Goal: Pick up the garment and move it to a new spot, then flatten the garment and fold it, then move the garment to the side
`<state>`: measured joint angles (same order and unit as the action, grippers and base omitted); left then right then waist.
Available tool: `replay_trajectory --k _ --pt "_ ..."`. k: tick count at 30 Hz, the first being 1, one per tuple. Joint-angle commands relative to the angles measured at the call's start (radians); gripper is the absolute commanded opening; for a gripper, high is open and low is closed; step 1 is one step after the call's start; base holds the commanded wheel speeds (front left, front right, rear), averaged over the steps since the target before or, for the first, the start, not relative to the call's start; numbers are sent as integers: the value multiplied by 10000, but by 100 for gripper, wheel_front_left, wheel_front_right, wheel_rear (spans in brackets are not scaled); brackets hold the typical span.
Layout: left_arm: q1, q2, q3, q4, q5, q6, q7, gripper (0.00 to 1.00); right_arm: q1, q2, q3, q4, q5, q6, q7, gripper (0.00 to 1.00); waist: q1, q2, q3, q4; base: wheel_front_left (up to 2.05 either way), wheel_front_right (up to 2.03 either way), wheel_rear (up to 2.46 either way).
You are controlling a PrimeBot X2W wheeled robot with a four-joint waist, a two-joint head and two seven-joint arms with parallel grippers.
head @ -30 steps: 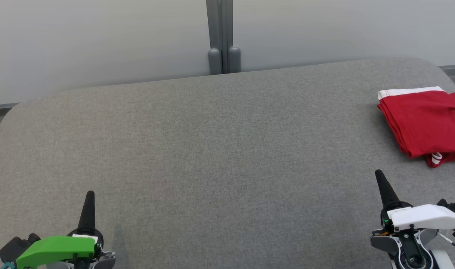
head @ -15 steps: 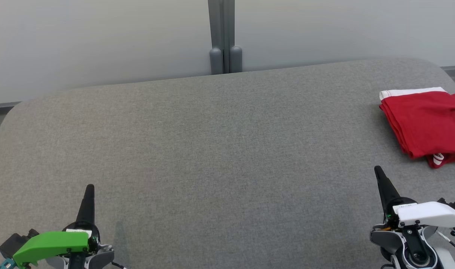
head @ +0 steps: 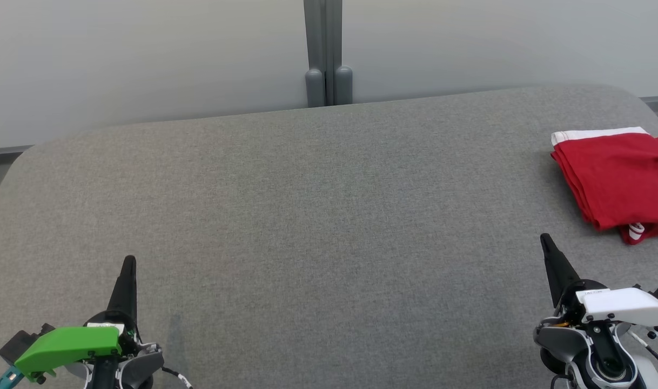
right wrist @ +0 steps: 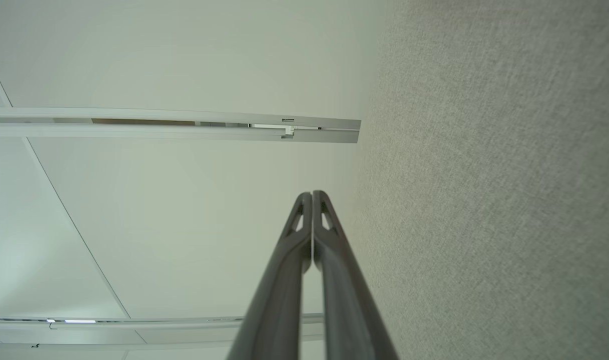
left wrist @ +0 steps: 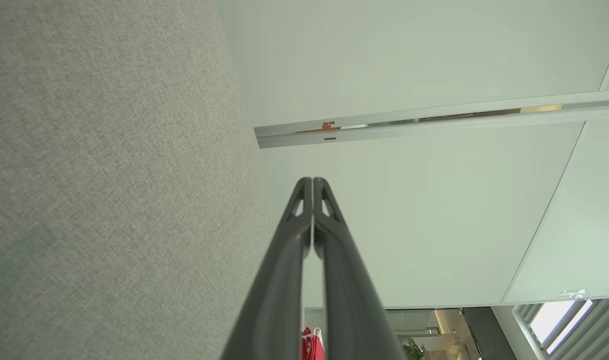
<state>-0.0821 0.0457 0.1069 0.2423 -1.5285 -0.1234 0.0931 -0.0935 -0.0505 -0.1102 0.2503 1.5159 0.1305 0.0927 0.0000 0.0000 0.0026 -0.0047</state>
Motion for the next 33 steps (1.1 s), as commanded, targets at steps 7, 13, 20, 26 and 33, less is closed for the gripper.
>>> replay_trajectory --k 7,13,20,26,33 --pt "-297 77 80 33 -611 -96 175 0 -184 -2 -45 -76 683 4 186 0 0 0 3 29 0 0 0" --pt "-359 78 92 45 -864 -108 253 0 -188 2 -57 -78 995 4 255 0 0 0 5 47 0 0 0" --pt "-344 78 90 42 -864 -101 252 0 -186 2 -54 -77 997 4 254 0 0 0 5 47 0 0 0" --pt "-344 78 89 42 -865 -101 252 0 -185 2 -52 -77 997 4 253 0 0 0 5 47 0 0 0" --pt "-344 78 89 41 -865 -101 251 0 -185 2 -52 -77 998 4 253 0 0 0 5 47 0 0 0"
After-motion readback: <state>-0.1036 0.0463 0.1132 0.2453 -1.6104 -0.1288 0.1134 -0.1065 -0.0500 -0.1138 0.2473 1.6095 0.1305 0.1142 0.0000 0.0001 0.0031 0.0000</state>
